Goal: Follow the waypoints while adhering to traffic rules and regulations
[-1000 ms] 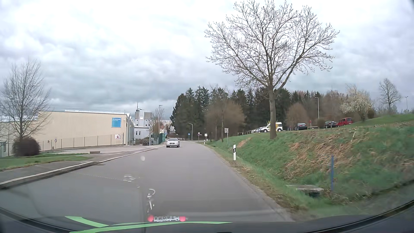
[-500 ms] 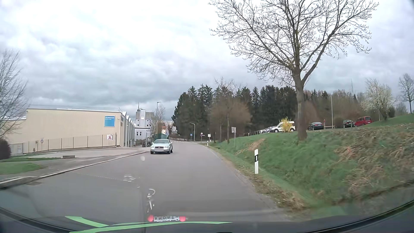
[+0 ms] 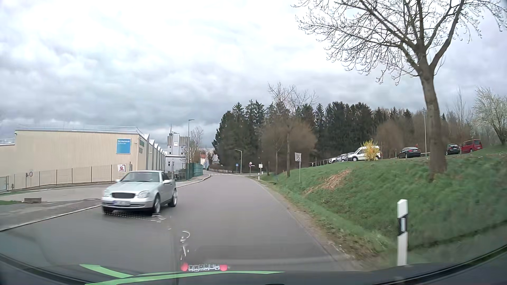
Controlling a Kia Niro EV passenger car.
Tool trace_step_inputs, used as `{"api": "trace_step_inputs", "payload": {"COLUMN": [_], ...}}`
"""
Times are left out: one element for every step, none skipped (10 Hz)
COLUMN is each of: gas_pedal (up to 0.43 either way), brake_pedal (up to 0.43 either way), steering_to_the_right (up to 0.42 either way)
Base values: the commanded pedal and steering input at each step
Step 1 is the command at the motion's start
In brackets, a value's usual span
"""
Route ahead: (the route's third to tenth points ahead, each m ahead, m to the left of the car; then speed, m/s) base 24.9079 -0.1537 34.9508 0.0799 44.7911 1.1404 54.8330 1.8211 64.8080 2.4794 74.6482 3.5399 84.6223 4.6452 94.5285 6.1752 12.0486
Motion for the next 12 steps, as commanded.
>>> {"api": "trace_step_inputs", "payload": {"gas_pedal": [0.067,0.067,0.067,0.067,0.067,0.067,0.067,0.067,0.067,0.067,0.067,0.067], "brake_pedal": [0.0,0.0,0.0,0.0,0.0,0.0,0.0,0.0,0.0,0.0,0.0,0.0], "steering_to_the_right": [-0.008,-0.008,-0.008,-0.008,-0.006,-0.006,-0.006,-0.006,-0.006,-0.006,-0.005,-0.005]}}
